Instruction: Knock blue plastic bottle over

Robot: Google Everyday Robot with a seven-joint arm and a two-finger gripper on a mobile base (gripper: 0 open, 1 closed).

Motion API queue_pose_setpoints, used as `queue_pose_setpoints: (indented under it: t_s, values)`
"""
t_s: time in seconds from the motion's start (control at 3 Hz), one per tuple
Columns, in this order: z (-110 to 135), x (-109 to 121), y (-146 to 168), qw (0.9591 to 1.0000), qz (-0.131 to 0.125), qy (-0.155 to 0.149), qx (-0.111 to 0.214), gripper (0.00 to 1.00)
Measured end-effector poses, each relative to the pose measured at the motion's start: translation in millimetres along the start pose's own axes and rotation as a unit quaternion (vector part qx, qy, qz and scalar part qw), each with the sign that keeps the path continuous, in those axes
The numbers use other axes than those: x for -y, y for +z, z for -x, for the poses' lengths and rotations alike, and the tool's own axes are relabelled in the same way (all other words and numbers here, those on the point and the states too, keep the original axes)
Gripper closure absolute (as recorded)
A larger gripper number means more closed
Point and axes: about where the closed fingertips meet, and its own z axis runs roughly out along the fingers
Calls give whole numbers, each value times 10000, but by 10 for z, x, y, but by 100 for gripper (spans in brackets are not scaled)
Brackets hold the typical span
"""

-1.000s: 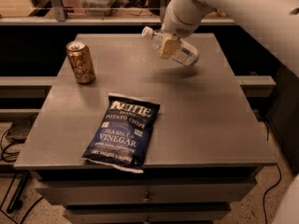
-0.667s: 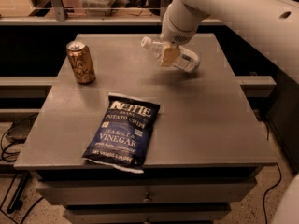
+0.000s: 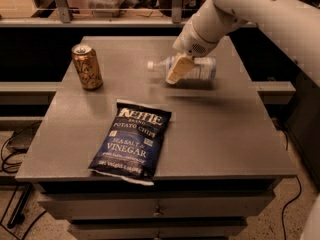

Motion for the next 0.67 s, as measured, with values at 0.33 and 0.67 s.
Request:
queue_pose_setpoints:
  t_s: [0.33, 0.67]
  values:
    - [154, -88, -6, 9993, 166, 150, 315, 0]
    - [155, -88, -3, 9993, 167, 146, 311, 0]
